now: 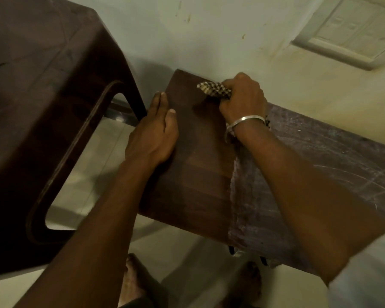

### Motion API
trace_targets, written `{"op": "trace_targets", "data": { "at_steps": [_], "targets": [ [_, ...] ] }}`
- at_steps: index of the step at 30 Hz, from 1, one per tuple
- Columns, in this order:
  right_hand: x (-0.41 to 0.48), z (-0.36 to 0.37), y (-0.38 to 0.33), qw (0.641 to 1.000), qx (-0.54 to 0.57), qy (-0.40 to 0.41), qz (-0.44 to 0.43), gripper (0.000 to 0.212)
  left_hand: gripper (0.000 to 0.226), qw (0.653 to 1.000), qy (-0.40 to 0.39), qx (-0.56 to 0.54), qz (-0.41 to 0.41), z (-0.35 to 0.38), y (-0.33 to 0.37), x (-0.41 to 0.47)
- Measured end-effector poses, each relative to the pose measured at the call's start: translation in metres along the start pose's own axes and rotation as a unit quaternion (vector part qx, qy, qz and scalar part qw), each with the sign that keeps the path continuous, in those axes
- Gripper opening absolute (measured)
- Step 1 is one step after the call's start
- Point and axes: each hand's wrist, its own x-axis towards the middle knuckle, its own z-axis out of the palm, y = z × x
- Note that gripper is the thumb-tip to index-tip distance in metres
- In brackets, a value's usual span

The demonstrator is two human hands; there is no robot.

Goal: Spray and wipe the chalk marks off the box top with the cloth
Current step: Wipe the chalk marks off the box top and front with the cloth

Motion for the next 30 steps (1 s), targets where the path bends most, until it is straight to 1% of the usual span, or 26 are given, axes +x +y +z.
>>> {"op": "trace_targets", "data": {
  "at_steps": [4, 8, 11, 14, 18, 22, 24, 26, 28, 30],
  "targets": [
    [0.012, 0.007, -0.009, 0.999, -0.027, 0.017, 0.000, 0.030, 0.056, 1.000, 0.002, 0.010, 0.006, 0.000, -0.001, 0.001],
    [0.017, 0.005, -0.009, 0.999, -0.050, 0.000, -0.007, 0.035, 0.056, 1.000, 0.002, 0.010, 0.008, 0.001, -0.001, 0.002],
    [0.019, 0.003, -0.012, 0.999, -0.042, 0.004, -0.008, 0.033, 0.055, 1.000, 0.005, 0.008, 0.010, 0.000, -0.002, 0.000],
    [0.001, 0.001, -0.001, 0.999, -0.031, 0.005, -0.013, 0.029, 0.055, 1.000, 0.007, 0.008, 0.013, 0.001, -0.001, -0.001],
    [-0.020, -0.007, 0.015, 0.999, -0.020, -0.001, -0.042, 0.034, 0.055, 1.000, 0.006, 0.007, 0.006, 0.001, -0.003, 0.000],
    [0.009, -0.010, 0.012, 1.000, -0.014, 0.004, 0.009, 0.032, 0.055, 1.000, 0.006, 0.008, 0.009, 0.000, -0.003, -0.003],
    [0.004, -0.009, 0.012, 1.000, -0.014, 0.015, 0.023, 0.030, 0.055, 1.000, 0.008, 0.015, 0.013, 0.001, -0.003, -0.004],
    [-0.015, -0.007, 0.017, 1.000, -0.005, 0.026, 0.009, 0.030, 0.055, 1.000, 0.007, 0.019, 0.013, 0.001, -0.002, -0.004],
    [-0.028, -0.009, 0.023, 0.999, 0.005, 0.027, -0.026, 0.032, 0.056, 1.000, 0.008, 0.024, 0.011, 0.001, -0.002, -0.005],
    [-0.019, -0.012, 0.025, 0.999, 0.002, 0.017, -0.029, 0.030, 0.056, 0.999, 0.016, 0.042, 0.018, 0.002, -0.001, -0.007]
  ]
}}
